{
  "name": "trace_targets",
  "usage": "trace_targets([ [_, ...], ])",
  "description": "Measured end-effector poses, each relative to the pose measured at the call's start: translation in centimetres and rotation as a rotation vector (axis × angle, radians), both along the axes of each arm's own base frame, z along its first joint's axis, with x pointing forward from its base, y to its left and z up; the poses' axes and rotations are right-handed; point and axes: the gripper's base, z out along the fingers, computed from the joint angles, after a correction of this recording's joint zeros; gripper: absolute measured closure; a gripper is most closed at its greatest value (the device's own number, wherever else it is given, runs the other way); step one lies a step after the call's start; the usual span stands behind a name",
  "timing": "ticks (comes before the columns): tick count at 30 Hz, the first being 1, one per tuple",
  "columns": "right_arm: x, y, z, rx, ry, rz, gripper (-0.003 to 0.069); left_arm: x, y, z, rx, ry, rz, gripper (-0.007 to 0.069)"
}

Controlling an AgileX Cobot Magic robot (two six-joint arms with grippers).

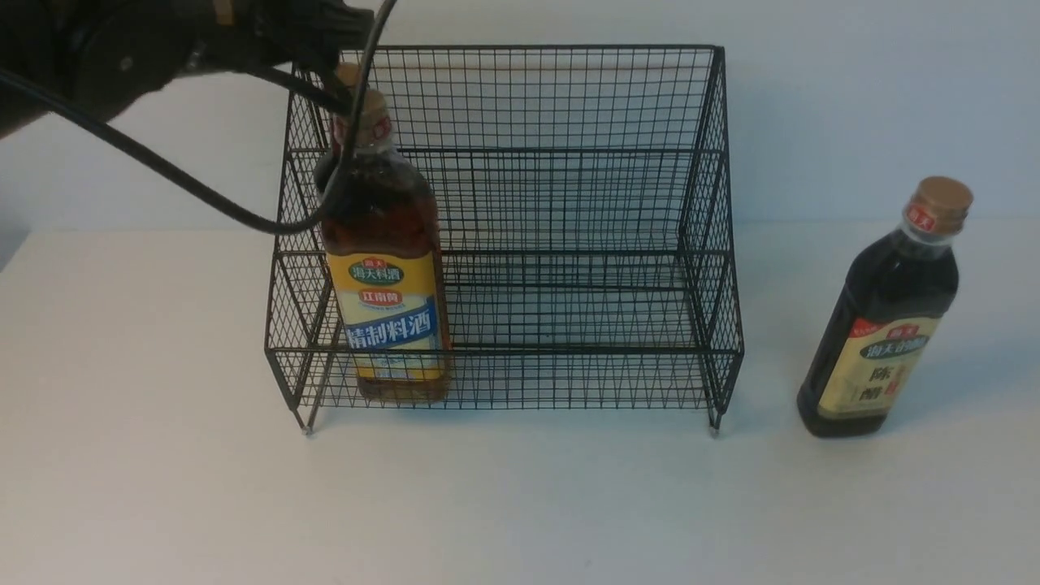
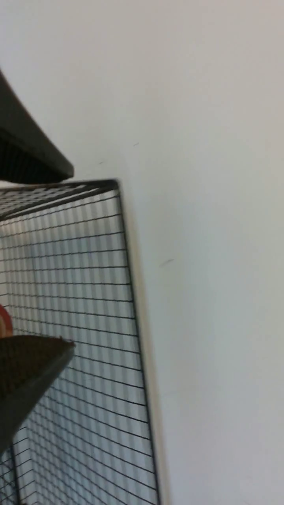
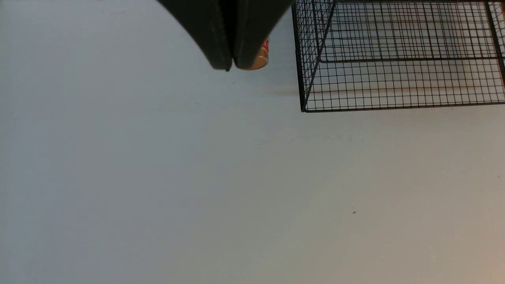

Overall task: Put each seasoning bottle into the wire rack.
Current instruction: Use the right arm to grab the condiment bottle closest to it

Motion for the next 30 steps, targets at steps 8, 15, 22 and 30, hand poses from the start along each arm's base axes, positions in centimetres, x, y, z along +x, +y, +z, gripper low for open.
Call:
trace_targets([
  [8, 0.0, 0.0, 0.0, 0.000, 0.000, 0.000, 0.0669, -4.5, 1.6, 5.2, -0.013, -0.134, 0.018, 0.0368],
  [15, 0.0, 0.0, 0.0, 0.000, 0.000, 0.000, 0.0669, -12.1, 4.3, 10.4, -0.089, -0.240, 0.065, 0.0613],
  [22, 0.0, 0.0, 0.0, 0.000, 0.000, 0.000, 0.0669, -21.0, 7.3, 12.1, -0.187, -0.264, 0.105, 0.0629],
  [30, 0.0, 0.0, 0.0, 0.000, 0.000, 0.000, 0.0669, -28.0, 10.3, 10.3, -0.203, -0.113, 0.218, 0.0629],
])
